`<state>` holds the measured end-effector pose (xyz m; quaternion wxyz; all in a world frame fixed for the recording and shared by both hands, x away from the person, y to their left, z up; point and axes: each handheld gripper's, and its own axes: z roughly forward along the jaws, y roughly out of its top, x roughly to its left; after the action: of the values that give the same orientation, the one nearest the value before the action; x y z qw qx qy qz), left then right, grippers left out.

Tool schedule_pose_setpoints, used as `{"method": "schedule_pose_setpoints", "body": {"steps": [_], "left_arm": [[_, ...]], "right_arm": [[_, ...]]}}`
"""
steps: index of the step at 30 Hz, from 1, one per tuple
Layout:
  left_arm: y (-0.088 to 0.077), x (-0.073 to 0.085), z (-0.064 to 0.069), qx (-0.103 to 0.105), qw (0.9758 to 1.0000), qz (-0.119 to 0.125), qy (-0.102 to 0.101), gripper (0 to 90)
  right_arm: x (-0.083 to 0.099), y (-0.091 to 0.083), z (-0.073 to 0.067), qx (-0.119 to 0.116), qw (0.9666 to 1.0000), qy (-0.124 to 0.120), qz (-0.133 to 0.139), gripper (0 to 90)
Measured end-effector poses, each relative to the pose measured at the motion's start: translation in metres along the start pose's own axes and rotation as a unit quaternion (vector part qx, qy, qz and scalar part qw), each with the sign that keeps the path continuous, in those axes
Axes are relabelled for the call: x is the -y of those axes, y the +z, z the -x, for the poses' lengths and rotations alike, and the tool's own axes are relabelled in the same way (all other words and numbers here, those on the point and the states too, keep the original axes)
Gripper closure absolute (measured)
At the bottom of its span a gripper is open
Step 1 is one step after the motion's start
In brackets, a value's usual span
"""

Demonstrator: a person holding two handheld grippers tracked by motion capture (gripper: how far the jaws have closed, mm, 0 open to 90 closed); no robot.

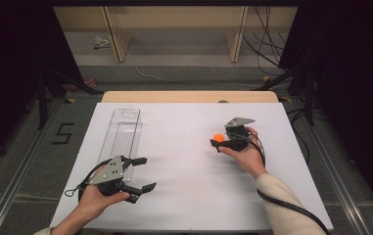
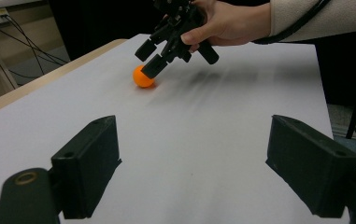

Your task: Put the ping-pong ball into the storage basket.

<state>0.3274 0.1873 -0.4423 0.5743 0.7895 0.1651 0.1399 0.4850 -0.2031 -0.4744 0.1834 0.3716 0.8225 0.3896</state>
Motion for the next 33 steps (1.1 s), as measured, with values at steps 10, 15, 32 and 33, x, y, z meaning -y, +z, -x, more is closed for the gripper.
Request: {"method": "schedule_pose_setpoints", "body": {"steps": [10, 15, 32, 33], "left_arm": [[0.000, 0.000, 0.000, 0.001, 1.0000, 0.000, 0.000, 16.5], [0.000, 0.000, 0.000, 0.001, 1.0000, 0.000, 0.000, 16.5], [0.000, 0.000, 0.001, 0.002, 1.0000, 0.000, -0.001, 16.5], [0.000, 0.000, 0.000, 0.002, 1.0000, 0.000, 0.000, 16.5]], "right_arm": [[0.001, 0.013, 0.004, 0.007, 0.9998, 0.005, -0.016, 17.4], [0.003, 0.019, 0.006, 0.004, 0.9996, 0.007, -0.026, 23.8], [0.003, 0.018, 0.006, -0.012, 0.9993, 0.006, -0.033, 51.0], [0.003, 0.018, 0.006, -0.013, 0.9994, 0.006, -0.033, 51.0]]}}
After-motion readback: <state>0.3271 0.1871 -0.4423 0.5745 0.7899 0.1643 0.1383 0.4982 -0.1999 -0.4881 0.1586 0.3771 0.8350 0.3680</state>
